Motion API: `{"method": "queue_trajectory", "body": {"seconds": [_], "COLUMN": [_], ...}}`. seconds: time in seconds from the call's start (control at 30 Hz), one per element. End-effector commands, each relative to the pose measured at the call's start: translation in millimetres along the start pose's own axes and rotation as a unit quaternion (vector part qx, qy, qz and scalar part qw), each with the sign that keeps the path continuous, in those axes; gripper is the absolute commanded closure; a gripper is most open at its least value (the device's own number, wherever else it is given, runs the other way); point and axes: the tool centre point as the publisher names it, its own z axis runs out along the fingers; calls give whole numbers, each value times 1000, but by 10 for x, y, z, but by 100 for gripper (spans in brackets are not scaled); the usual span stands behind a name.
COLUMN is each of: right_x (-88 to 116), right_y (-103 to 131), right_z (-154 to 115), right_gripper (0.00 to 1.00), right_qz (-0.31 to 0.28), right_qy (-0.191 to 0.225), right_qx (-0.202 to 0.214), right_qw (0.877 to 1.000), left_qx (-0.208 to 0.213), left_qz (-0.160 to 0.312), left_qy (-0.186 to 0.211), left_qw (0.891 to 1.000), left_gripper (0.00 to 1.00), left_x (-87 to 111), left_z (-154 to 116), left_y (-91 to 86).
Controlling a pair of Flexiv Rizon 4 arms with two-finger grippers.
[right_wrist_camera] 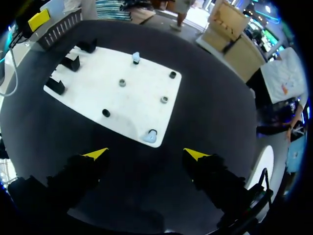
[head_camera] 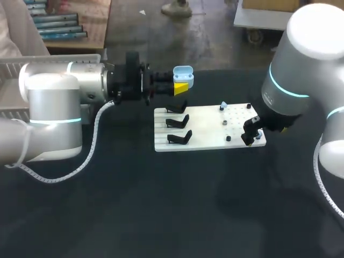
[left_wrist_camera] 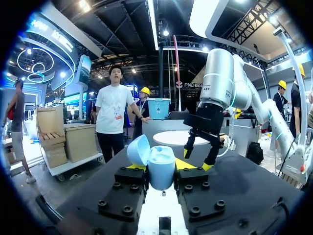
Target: Pick up each earbud case from the left stands, insert the matching earbuds, close the lid, and place the case in the box.
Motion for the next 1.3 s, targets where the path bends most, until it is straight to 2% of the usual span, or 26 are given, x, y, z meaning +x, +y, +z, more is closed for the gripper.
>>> {"method": "queue_trajectory", "body": {"seconds": [0.03, 0.13, 0.3, 0.47, 0.57, 0.6, 1.0, 1.3], "right_x": [-96, -113, -119, -98, -93, -93, -151, -116], "right_y": [22, 25, 32, 41, 32, 32, 12, -16], "right_z": [89, 128, 178, 205, 221, 223, 231, 245], "right_gripper": [6, 11, 31, 35, 43, 49, 55, 54], "right_qz": [-8, -15, -12, -8, 0, 4, 29, 39], "right_qy": [23, 27, 33, 38, 42, 43, 49, 53], "right_qx": [-3, -1, 1, 3, 5, 5, 16, 18], "right_qw": [1000, 1000, 999, 999, 999, 999, 998, 998], "left_qx": [-4, -4, -4, -4, -4, -4, -4, -4], "left_qz": [2, 2, 2, 2, 2, 2, 2, 2], "left_qy": [-3, -3, -3, -3, -3, -3, -3, -3], "left_qw": [1000, 1000, 1000, 1000, 1000, 1000, 1000, 1000], "left_gripper": [100, 100, 100, 100, 100, 100, 100, 100], "left_x": [9, 9, 9, 9, 9, 9, 9, 9], "left_z": [2, 2, 2, 2, 2, 2, 2, 2], "left_y": [-22, -22, -22, -22, -22, -22, -22, -22]}}
